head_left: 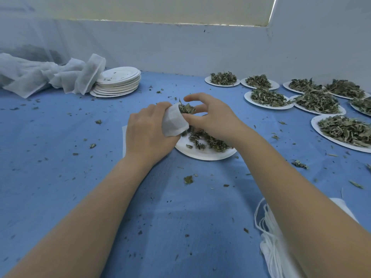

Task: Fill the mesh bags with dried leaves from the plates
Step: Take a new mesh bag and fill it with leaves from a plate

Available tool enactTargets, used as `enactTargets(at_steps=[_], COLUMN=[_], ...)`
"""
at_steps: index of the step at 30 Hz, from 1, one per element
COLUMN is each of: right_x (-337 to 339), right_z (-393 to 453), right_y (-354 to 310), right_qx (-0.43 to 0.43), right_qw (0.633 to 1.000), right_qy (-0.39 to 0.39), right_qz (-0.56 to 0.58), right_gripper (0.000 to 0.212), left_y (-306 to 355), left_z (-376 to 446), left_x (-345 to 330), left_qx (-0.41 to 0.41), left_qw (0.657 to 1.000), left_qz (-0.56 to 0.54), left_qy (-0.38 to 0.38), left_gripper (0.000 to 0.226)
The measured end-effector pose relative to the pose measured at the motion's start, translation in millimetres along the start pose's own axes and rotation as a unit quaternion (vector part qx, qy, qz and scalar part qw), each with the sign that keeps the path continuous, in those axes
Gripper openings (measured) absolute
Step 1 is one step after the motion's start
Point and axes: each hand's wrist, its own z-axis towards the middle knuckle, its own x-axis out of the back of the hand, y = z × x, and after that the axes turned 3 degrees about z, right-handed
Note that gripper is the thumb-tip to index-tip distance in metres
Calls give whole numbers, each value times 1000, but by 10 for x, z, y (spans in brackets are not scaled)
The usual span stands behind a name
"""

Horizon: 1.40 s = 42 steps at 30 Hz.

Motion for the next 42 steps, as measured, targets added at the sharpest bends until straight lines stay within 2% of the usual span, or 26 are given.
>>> enactTargets(at_steps=[4, 9, 11, 15, 21, 23, 25, 29, 31, 34, 37, 40, 42], right_x=[18, 178, 218, 165, -5, -39, -22, 106, 145, 122, -2, -103, -94], right_z=[20, 38, 17, -17, 7, 5, -19, -48, -45, -14, -4, 4, -10], right_y=[-10, 0, 4, 1, -110, -122, -139, -157, -157, -132, -157, -178, -173], right_qx=[-24, -46, -32, 33, 137, 134, 112, 93, 92, 89, 93, 96, 60], right_qw=[983, 965, 974, 999, 974, 977, 985, 977, 981, 995, 991, 972, 974], right_qy=[-28, -24, -18, 15, 52, 21, -45, -168, -159, -42, 40, 18, -64], right_qz=[181, 256, 223, 11, -173, -164, -121, -96, -57, -25, -84, -213, -207], right_gripper=[42, 30, 24, 18, 8, 11, 17, 19, 24, 19, 9, 31, 31], left_y=[12, 3, 6, 35, 55, 61, 50, 51, 52, 44, 84, 126, 113], left_z=[78, 180, 180, 143, 121, 115, 120, 137, 153, 176, 173, 147, 143], left_x=[7, -24, -41, -60, -68, -65, -53, -32, -26, -19, -34, -66, -63], left_qx=[-8, -13, -9, -16, -48, -56, -52, -29, -11, 4, -20, -56, -69], left_qw=[1000, 998, 998, 998, 997, 997, 997, 998, 998, 998, 998, 996, 994], left_qz=[8, 36, 39, 38, 36, 39, 41, 28, 14, 0, 1, 12, 31], left_qy=[-10, -48, -52, -54, -37, -30, -32, -49, -58, -59, -53, -67, -83], left_gripper=[50, 51, 51, 50, 48, 48, 48, 47, 46, 47, 46, 40, 39])
